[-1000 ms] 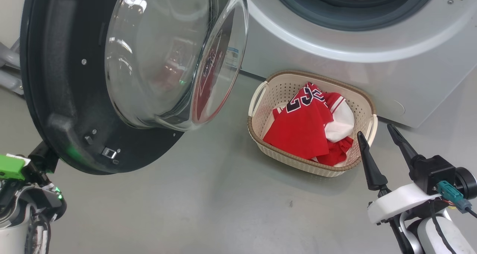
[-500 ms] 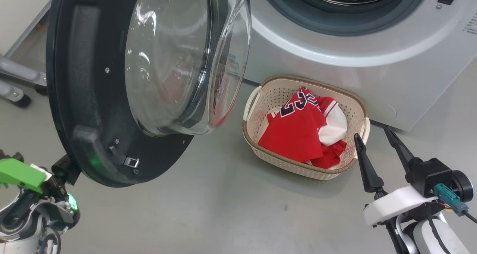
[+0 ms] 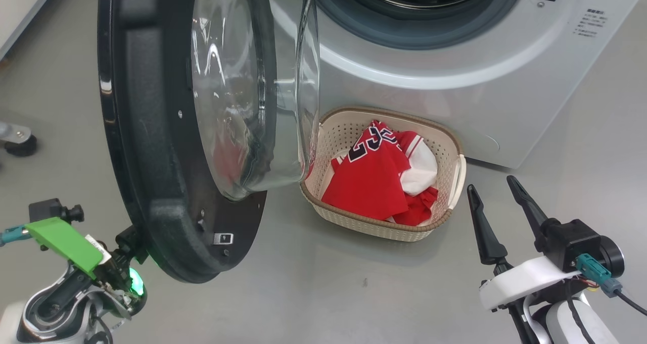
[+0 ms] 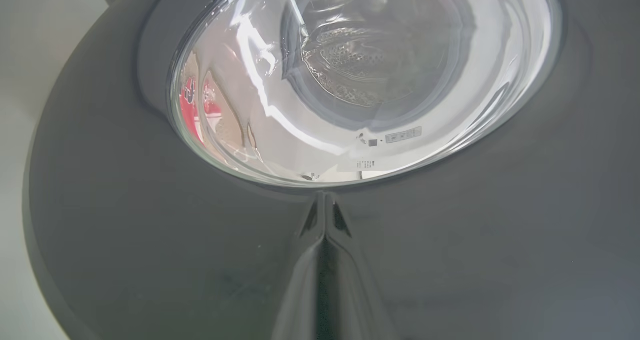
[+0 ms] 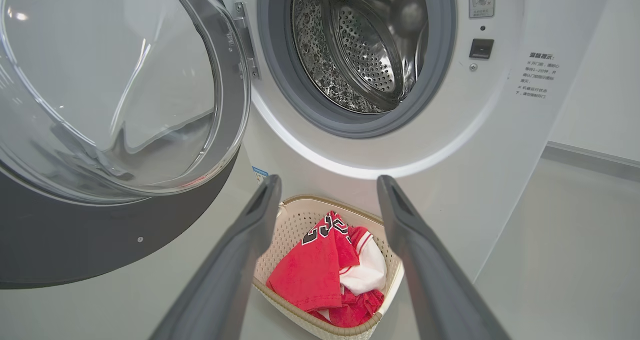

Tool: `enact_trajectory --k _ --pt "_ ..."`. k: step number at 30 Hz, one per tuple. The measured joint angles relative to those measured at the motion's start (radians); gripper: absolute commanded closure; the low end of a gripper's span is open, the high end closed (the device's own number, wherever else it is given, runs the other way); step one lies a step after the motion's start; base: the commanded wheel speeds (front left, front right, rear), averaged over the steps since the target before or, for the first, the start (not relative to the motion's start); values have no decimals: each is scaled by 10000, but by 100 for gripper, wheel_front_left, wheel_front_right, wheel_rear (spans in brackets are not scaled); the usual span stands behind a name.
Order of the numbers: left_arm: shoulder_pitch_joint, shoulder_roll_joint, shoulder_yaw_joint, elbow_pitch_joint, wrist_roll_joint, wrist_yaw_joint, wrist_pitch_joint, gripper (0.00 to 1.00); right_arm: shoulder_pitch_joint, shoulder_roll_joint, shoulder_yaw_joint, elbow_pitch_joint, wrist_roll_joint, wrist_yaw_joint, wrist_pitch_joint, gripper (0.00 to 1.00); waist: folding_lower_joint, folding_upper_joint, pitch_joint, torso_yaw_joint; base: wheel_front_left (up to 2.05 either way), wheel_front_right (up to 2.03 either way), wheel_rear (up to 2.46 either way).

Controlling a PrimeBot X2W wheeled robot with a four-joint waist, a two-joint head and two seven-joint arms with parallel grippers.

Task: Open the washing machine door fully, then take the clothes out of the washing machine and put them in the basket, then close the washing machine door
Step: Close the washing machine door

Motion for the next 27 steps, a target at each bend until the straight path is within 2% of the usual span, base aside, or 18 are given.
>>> enact_trajectory --k 11,27 --pt "412 -69 -201 -922 6 0 405 100 -61 320 79 207 63 8 -253 0 0 0 4 -888 0 0 0" --pt "779 -314 -247 -1430 40 -2 577 100 -277 738 253 656 236 13 -623 0 0 0 40 -2742 0 0 0"
